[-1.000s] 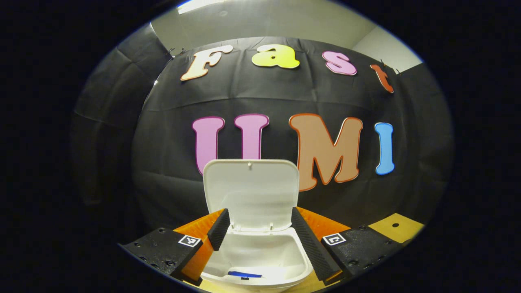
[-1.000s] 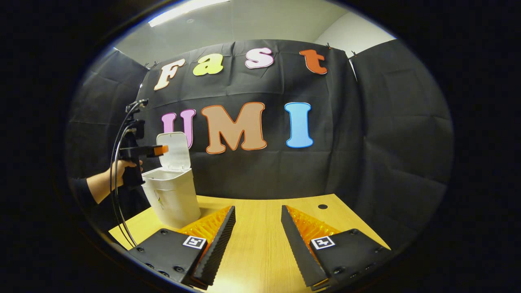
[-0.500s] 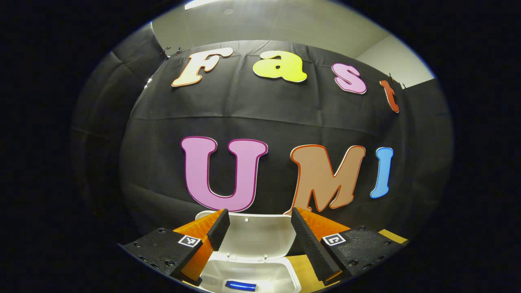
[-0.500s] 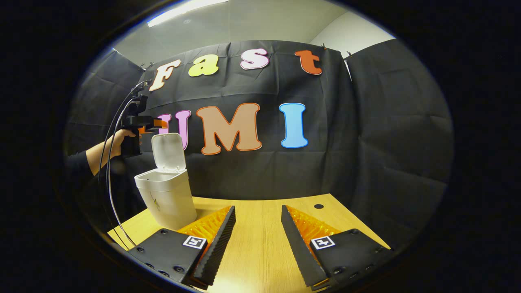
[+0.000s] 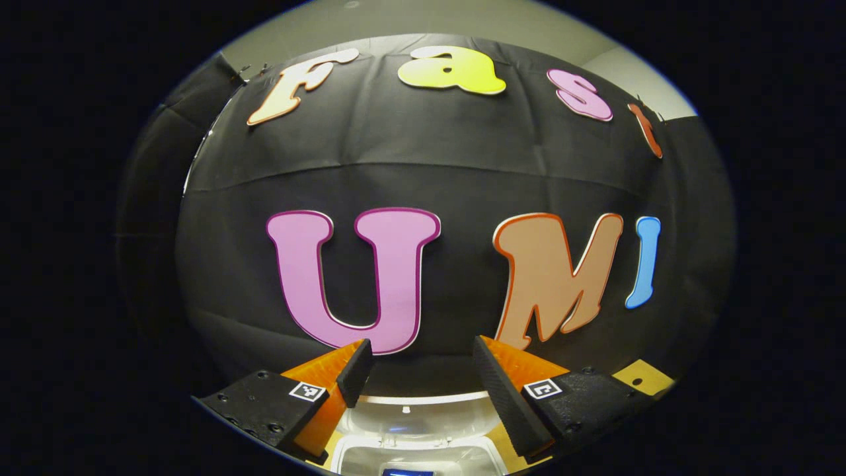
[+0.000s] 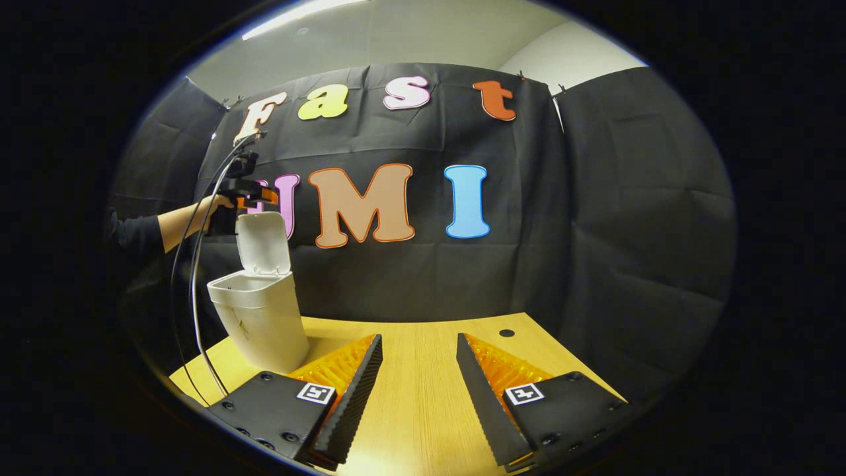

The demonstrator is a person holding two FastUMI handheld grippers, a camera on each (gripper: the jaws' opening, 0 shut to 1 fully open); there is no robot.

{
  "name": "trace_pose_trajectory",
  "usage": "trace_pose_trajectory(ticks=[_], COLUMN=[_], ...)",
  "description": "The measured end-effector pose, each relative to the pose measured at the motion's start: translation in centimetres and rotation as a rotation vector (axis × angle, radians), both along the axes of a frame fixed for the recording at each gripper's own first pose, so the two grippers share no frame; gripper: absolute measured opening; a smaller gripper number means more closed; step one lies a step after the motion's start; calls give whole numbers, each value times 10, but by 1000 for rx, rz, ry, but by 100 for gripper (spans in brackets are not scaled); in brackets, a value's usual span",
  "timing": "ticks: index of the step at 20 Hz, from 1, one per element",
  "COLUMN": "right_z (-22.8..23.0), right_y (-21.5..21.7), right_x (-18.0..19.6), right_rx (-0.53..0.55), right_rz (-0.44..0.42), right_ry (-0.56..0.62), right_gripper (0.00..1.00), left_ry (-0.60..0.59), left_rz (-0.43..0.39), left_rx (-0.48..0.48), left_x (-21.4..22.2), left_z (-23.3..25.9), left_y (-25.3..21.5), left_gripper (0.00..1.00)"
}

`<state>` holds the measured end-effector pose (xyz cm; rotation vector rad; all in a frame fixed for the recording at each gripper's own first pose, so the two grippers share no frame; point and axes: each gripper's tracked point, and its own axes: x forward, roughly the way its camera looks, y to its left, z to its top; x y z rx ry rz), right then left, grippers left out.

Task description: Press the lid of the desktop garbage bin to open it, pick up the crumpled paper on the desktop and throw it into the bin, then pick up the pop can on the desktop and drop it into the bin, and finally close the garbage bin lid.

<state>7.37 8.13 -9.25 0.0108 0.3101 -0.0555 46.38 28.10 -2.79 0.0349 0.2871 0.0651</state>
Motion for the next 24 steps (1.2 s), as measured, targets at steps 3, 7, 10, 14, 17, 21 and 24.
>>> trace_pose_trajectory(ticks=[3, 7, 10, 14, 17, 21, 24], right_z=[8, 19, 19, 12, 3, 0, 0], right_y=[10, 28, 37, 43, 50, 55, 57], right_x=[11, 21, 23, 24, 21, 17, 20], right_rx=[19, 29, 37, 52, 51, 30, 44], right_rz=[21, 71, 103, 134, 163, 191, 203], right_ry=[-28, -63, -66, -44, -19, -17, -17], right_gripper=[78, 78, 78, 78, 79, 78, 79], left_ry=[-39, -2, -13, 19, 25, 81, 203], left_rz=[-2, -6, -9, 16, 21, 9, 54], left_rx=[5, 10, -12, -70, -79, 4, -3], left_x=[-8, -42, -76, -121, -149, -173, -193], left_z=[4, -5, -10, -36, -62, -104, -149], left_y=[0, -5, -9, -10, -12, -16, -14], left_gripper=[98, 89, 89, 90, 90, 93, 92])
